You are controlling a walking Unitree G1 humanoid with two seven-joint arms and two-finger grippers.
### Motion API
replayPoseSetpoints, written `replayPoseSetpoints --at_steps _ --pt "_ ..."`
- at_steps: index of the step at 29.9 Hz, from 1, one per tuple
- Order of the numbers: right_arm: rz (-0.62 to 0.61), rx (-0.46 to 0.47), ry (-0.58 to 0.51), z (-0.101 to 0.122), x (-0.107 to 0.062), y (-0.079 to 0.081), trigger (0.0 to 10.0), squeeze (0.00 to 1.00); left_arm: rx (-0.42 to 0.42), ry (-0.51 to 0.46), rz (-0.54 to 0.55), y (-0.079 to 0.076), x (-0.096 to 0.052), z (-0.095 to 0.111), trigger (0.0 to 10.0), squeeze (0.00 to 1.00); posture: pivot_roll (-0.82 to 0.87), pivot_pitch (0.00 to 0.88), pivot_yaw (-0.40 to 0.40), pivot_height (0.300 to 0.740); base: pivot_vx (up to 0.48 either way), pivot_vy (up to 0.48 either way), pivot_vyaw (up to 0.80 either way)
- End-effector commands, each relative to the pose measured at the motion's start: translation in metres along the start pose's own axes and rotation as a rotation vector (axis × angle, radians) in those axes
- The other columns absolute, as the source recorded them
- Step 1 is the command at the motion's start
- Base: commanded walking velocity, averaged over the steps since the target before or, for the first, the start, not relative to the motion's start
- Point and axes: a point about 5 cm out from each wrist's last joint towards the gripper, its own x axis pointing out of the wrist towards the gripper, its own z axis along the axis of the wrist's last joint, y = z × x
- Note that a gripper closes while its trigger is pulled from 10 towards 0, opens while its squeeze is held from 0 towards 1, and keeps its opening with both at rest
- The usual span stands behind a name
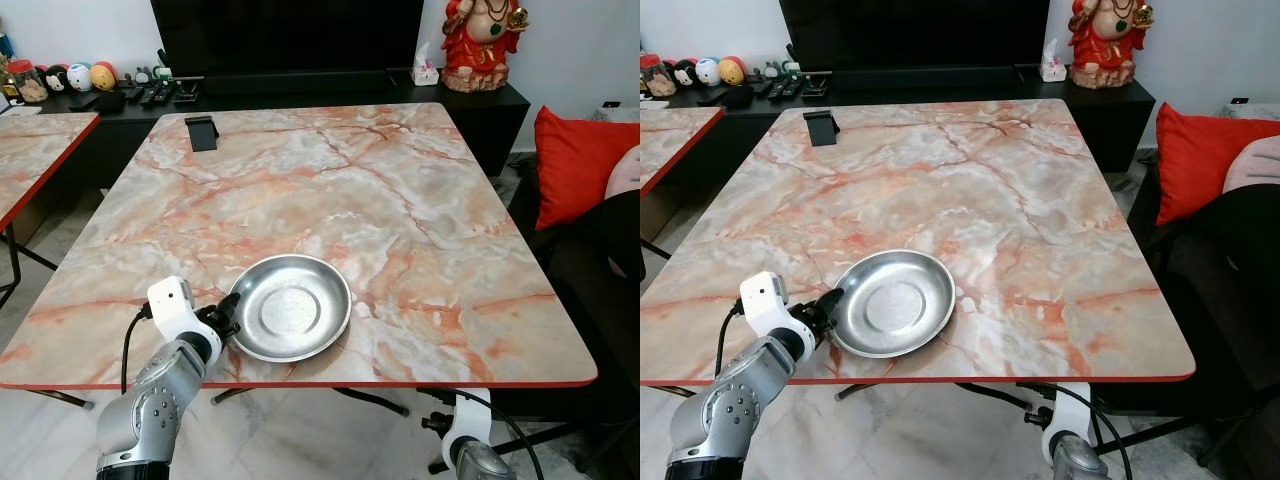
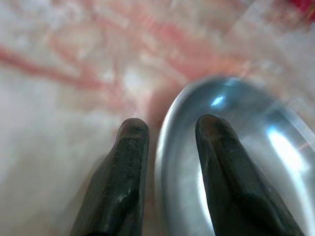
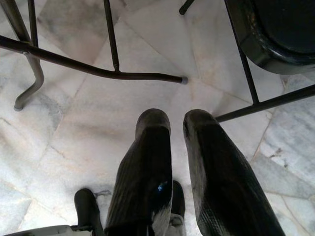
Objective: Setting the table
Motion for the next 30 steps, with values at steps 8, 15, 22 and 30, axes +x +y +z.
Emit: replayPoseSetpoints --at_steps 8,15,22,30 --pt "0.003 -0.004 0.007 0.000 0.000 0.001 10.0 0.00 -0.068 -0.149 -0.066 -0.008 -0.003 0.024 10.0 0.00 -0.07 0.000 0.039 0.740 0.000 0.000 0.00" --pt "0.002 -0.004 0.002 0.000 0.000 0.001 10.0 0.00 0.390 -0.298 -0.096 -0.020 -0.008 0.034 10.0 0.00 -0.07 0.000 0.036 0.740 0.000 0.000 0.00" --pt "-0.007 0.006 -0.017 0.001 0.000 0.001 10.0 0.00 0.604 -0.353 -0.149 -0.027 -0.009 0.025 10.0 0.00 -0.08 0.000 0.039 0.740 0.000 0.000 0.00" --pt "0.006 -0.034 -0.023 0.002 0.000 0.002 10.0 0.00 0.644 -0.406 -0.127 -0.027 -0.007 0.025 10.0 0.00 -0.09 0.000 0.052 0.740 0.000 0.000 0.00"
